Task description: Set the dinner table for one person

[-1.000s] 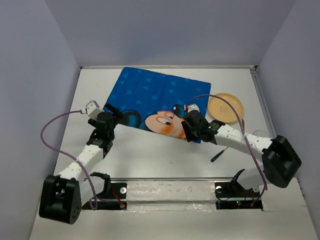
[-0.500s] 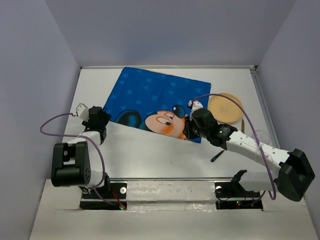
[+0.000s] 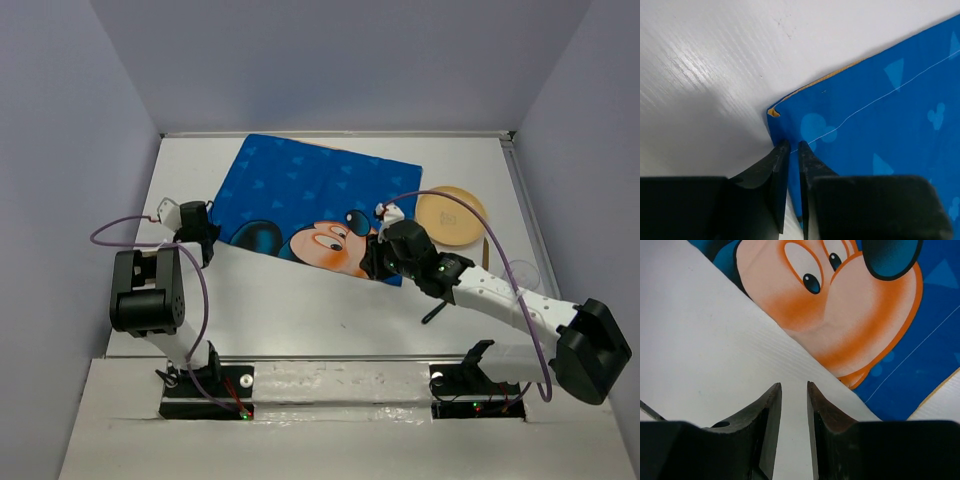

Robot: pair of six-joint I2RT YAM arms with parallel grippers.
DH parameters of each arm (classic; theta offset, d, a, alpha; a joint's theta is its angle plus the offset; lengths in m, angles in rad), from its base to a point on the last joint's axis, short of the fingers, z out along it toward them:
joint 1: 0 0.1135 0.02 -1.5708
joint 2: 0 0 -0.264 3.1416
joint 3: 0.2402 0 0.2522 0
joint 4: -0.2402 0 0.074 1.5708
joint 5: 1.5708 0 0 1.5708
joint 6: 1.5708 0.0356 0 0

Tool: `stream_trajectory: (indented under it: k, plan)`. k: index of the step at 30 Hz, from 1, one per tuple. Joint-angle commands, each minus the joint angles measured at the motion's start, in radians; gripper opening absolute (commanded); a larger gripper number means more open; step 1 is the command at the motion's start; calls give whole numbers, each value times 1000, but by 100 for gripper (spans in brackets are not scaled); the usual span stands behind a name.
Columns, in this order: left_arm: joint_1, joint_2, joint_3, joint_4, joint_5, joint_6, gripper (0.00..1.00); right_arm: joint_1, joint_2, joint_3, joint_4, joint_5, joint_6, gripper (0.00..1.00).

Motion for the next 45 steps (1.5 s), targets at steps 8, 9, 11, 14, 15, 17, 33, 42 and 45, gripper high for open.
stream_trajectory:
  k: [8,9,11,14,15,17,33,42,45]
  plan:
    - [9,-69,-24,-34,-27,20,0,-3,-64,18,38,94,-33,33]
    - [9,-82,-44,-31,-30,18,0,-3,-69,18,38,94,-32,33]
    - [9,-113,-55,-29,-35,33,0,-3,-74,16,40,93,-32,33]
    - [10,-150,-79,-47,-32,38,0,-3,-70,15,43,82,-30,34]
    - [10,-159,-86,-47,-30,37,0,-3,-69,15,43,76,-30,34]
    - [10,-182,-98,-47,-6,37,0,-3,-70,8,48,71,-29,34]
    - [33,-101,-15,-32,-23,44,59,-3,-49,7,68,39,-24,36]
    - [44,22,54,-51,19,18,26,-3,-41,5,72,73,-24,37]
    - [44,13,42,-50,16,18,0,-3,-38,8,74,84,-27,37]
